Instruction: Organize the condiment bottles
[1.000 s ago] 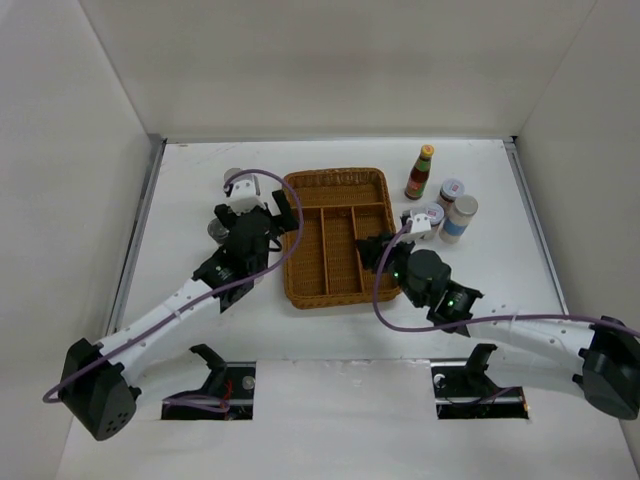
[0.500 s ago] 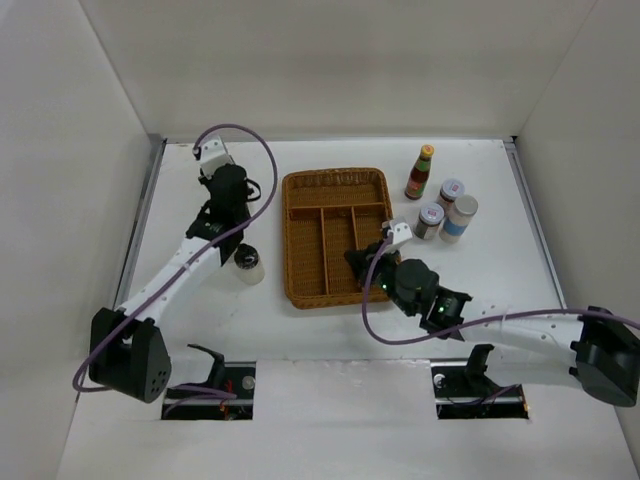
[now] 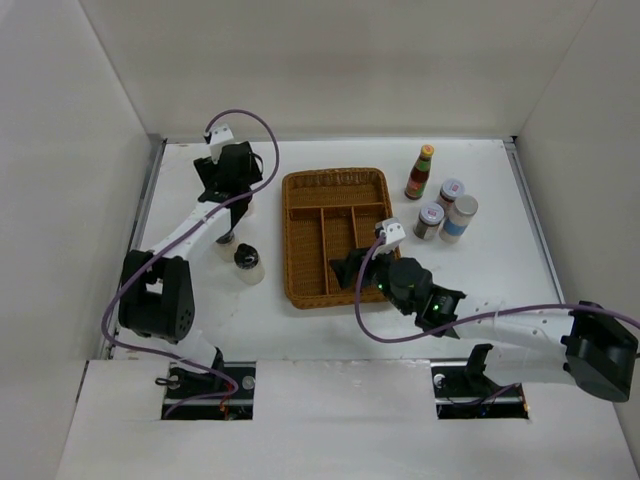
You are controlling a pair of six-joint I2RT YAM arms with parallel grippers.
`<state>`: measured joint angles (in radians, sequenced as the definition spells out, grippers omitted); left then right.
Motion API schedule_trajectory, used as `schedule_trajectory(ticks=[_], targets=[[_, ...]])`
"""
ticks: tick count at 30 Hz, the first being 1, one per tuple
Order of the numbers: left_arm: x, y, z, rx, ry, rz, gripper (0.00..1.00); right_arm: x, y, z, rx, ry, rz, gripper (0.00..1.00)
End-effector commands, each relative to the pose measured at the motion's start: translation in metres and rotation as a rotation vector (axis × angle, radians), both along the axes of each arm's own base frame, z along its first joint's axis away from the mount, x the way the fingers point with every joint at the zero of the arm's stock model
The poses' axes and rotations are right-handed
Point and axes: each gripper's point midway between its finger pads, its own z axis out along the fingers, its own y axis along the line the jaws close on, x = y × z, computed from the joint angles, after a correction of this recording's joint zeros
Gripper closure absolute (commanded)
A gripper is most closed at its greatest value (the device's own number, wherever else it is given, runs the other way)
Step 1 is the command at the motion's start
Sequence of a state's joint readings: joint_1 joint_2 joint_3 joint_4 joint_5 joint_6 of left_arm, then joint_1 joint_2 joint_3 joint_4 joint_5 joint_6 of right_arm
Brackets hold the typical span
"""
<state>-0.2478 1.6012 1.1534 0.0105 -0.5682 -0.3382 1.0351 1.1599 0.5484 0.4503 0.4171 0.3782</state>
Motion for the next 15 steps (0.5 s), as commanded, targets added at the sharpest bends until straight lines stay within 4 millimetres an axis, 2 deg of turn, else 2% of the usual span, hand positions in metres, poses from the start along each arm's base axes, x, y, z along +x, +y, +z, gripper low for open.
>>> schedule_trajectory(ticks=[1,5,10,13,15], targets=[[0.011,0.001,0.025,-0.007,-0.051,-0.009,0.2,0.002,0.011,0.024,0.068,-0.038,0.025,0.17],[0.025,0.003,0.008,-0.014,-0.02,-0.005,0.2,0.002,0.011,0.023,0.069,-0.034,0.023,0.16],[0.038,-0.004,-0.01,-0.019,0.027,-0.028,0.29,0.006,0.004,0.026,0.079,-0.039,0.003,0.14],[0.038,-0.002,-0.014,-0.018,0.03,-0.022,0.5,0.007,0.0,0.027,0.085,-0.044,-0.007,0.13],[0.036,0.001,0.001,-0.027,-0.009,-0.012,0.63,0.01,-0.004,0.027,0.088,-0.045,-0.018,0.13]])
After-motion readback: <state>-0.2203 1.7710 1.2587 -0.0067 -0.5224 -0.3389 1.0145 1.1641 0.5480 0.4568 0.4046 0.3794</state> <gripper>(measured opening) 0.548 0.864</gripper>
